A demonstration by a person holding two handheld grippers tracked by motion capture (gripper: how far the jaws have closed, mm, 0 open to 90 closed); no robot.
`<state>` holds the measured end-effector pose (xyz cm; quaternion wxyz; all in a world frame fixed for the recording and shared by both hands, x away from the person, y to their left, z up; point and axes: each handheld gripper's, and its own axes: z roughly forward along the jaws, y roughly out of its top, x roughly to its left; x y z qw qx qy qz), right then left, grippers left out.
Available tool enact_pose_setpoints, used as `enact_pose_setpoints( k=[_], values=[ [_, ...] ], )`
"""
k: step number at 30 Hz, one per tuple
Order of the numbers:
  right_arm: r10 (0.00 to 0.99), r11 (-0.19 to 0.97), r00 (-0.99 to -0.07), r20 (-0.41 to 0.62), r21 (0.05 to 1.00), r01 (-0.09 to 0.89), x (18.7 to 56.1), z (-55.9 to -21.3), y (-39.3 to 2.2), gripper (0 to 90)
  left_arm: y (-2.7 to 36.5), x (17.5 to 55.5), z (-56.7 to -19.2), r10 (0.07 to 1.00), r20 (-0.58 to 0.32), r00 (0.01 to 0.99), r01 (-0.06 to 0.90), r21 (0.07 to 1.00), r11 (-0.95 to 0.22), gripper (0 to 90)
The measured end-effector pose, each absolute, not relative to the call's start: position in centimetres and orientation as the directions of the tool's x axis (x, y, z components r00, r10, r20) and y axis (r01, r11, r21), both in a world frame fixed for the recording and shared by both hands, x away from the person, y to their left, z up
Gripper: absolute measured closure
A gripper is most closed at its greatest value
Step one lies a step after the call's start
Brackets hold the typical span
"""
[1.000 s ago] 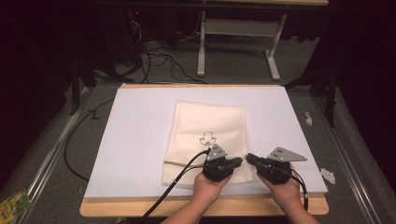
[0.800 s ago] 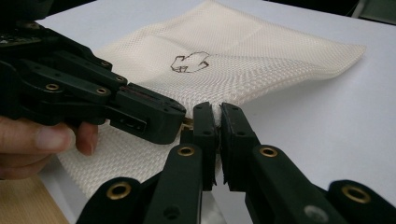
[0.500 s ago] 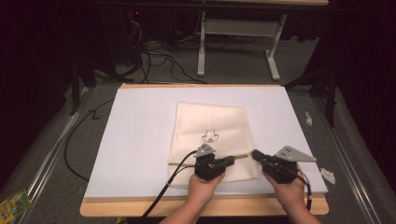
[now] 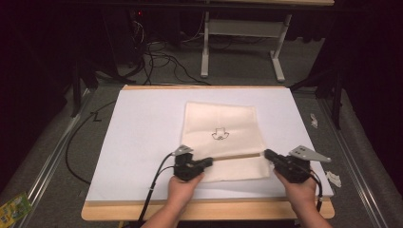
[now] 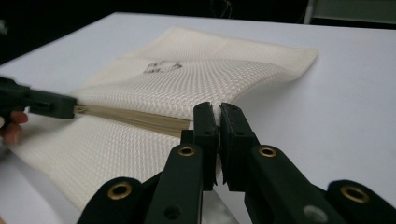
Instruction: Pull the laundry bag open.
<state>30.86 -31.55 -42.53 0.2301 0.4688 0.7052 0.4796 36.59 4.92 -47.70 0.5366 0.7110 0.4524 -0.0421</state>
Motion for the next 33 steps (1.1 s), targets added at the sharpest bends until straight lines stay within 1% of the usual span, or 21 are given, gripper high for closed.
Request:
enact_pose_setpoints(
  k=[1, 2, 3, 4, 5, 6, 7, 9, 12, 13, 14, 15, 17, 18, 19, 20, 23, 25, 28, 29, 33],
  values=[
    [0.894, 0.072, -0.425, 0.142, 0.891, 0.447, 30.8, -42.6, -33.1, 87.5, 7.6, 36.8, -47.6, 0.654, -0.515, 0.554, 0.688, 0.726, -0.012, 87.9],
    [0.903, 0.072, -0.409, 0.135, 0.890, 0.451, 30.7, -42.8, -33.6, 87.5, 7.6, 36.8, -47.6, 0.654, -0.515, 0.554, 0.688, 0.726, -0.012, 87.9],
    [0.910, 0.070, -0.393, 0.130, 0.888, 0.454, 30.7, -42.9, -34.2, 87.4, 10.6, 37.0, -47.6, 0.694, -0.509, 0.509, 0.702, 0.713, 0.008, 87.9],
    [0.910, 0.070, -0.393, 0.130, 0.888, 0.454, 30.7, -42.9, -34.2, 87.4, 10.6, 37.0, -47.6, 0.694, -0.509, 0.509, 0.702, 0.713, 0.008, 87.9],
    [0.893, 0.030, -0.408, 0.189, 0.879, 0.475, 31.1, -43.4, -35.4, 87.1, 12.0, 36.8, -47.5, 0.682, -0.500, 0.533, 0.699, 0.715, -0.022, 87.8],
    [0.893, 0.030, -0.408, 0.189, 0.879, 0.475, 31.1, -43.4, -35.4, 87.1, 12.0, 36.8, -47.5, 0.682, -0.500, 0.533, 0.699, 0.715, -0.022, 87.7],
    [0.898, 0.089, -0.416, 0.145, 0.866, 0.493, 31.3, -43.9, -34.3, 86.8, 11.9, 36.0, -47.5, 0.713, -0.418, 0.563, 0.660, 0.747, -0.083, 87.7],
    [0.899, 0.127, -0.424, 0.106, 0.865, 0.485, 31.3, -43.9, -33.5, 85.8, 12.0, 35.7, -47.6, 0.698, -0.422, 0.579, 0.661, 0.743, -0.099, 87.4],
    [0.899, 0.127, -0.424, 0.110, 0.861, 0.493, 31.3, -44.1, -33.7, 82.0, 12.4, 35.6, -47.1, 0.692, -0.405, 0.597, 0.635, 0.766, -0.100, 84.8],
    [0.903, 0.134, -0.416, 0.104, 0.853, 0.504, 31.3, -44.3, -33.8, 77.3, 12.8, 35.5, -46.5, 0.704, -0.360, 0.613, 0.595, 0.796, -0.111, 75.4],
    [0.903, 0.134, -0.416, 0.104, 0.853, 0.504, 31.3, -44.3, -33.8, 77.3, 12.8, 35.5, -46.5, 0.704, -0.360, 0.613, 0.595, 0.796, -0.111, 65.9],
    [0.905, 0.143, -0.414, 0.100, 0.845, 0.516, 31.3, -44.5, -33.8, 69.7, 13.1, 35.5, -46.2, 0.710, -0.337, 0.619, 0.570, 0.814, -0.110, 65.9],
    [0.903, 0.132, -0.414, 0.116, 0.841, 0.525, 31.4, -44.9, -34.4, 51.5, 13.6, 35.4, -45.8, 0.728, -0.286, 0.622, 0.531, 0.838, -0.125, 48.6],
    [0.903, 0.132, -0.414, 0.116, 0.841, 0.525, 31.4, -44.9, -34.4, 51.5, 13.8, 35.4, -45.4, 0.745, -0.238, 0.623, 0.500, 0.853, -0.145, 48.6],
    [0.900, 0.137, -0.422, 0.110, 0.847, 0.514, 31.4, -44.8, -34.6, 46.5, 14.4, 35.3, -45.0, 0.770, -0.150, 0.620, 0.446, 0.875, -0.189, 44.8],
    [0.904, 0.137, -0.418, 0.095, 0.860, 0.491, 31.4, -44.7, -35.1, 38.1, 14.8, 35.4, -44.7, 0.784, -0.105, 0.612, 0.423, 0.881, -0.212, 39.0],
    [0.917, 0.146, -0.395, 0.059, 0.870, 0.470, 31.4, -44.5, -36.4, 24.4, 16.8, 35.7, -43.9, 0.845, 0.020, 0.534, 0.381, 0.887, -0.261, 26.2],
    [0.944, 0.168, -0.329, -0.020, 0.887, 0.429, 30.9, -44.1, -38.3, 14.4, 19.0, 36.0, -44.1, 0.887, 0.076, 0.455, 0.391, 0.878, -0.276, 15.0],
    [0.958, 0.144, -0.287, -0.020, 0.898, 0.416, 30.6, -43.9, -39.6, 11.9, 19.9, 36.4, -44.8, 0.909, 0.049, 0.414, 0.435, 0.866, -0.245, 12.9],
    [0.966, 0.120, -0.259, -0.012, 0.905, 0.408, 30.6, -43.9, -40.5, 9.1, 19.9, 36.9, -45.4, 0.909, 0.020, 0.416, 0.478, 0.846, -0.237, 5.8],
    [0.967, 0.115, -0.255, -0.005, 0.901, 0.419, 30.8, -44.2, -40.2, 9.1, 19.0, 37.2, -45.6, 0.894, 0.026, 0.447, 0.474, 0.841, -0.262, 0.2]
  ],
)
